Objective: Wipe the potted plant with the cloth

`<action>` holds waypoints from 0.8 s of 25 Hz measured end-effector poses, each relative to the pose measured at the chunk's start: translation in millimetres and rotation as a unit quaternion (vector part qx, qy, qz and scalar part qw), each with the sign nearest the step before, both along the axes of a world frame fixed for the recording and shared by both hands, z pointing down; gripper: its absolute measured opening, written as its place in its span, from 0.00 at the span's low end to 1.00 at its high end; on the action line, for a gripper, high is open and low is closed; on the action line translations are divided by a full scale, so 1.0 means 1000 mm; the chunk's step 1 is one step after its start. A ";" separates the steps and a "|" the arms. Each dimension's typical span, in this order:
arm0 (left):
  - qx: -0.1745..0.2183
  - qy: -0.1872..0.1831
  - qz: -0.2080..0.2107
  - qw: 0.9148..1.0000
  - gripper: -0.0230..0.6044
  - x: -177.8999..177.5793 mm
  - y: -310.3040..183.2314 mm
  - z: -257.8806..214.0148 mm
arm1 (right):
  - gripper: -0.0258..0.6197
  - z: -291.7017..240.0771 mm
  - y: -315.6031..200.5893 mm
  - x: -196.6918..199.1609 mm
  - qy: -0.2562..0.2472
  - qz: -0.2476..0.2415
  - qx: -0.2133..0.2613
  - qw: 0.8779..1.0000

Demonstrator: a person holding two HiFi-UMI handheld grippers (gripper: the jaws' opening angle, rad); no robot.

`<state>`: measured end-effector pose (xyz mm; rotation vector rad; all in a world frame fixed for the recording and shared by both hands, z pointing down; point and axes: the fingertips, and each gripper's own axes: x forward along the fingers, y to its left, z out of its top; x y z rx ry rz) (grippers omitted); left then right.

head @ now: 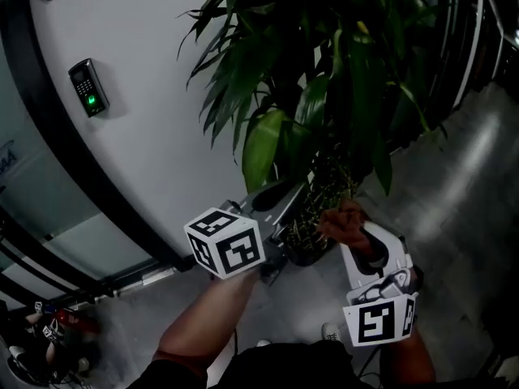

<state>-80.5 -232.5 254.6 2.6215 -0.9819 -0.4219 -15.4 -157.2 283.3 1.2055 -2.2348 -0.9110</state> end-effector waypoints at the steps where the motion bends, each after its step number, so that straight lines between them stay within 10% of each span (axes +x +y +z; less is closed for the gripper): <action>1: 0.001 0.009 0.013 1.000 0.07 0.002 0.002 -0.002 | 0.15 -0.003 0.004 0.000 0.003 0.010 0.003 1.000; 12: 0.001 0.000 0.049 0.999 0.06 0.008 0.032 0.020 | 0.15 -0.064 0.032 -0.064 0.045 -0.014 0.069 0.996; 20: 0.019 -0.047 0.031 0.998 0.06 0.016 0.049 0.032 | 0.15 -0.127 -0.048 -0.067 0.085 0.051 0.116 0.988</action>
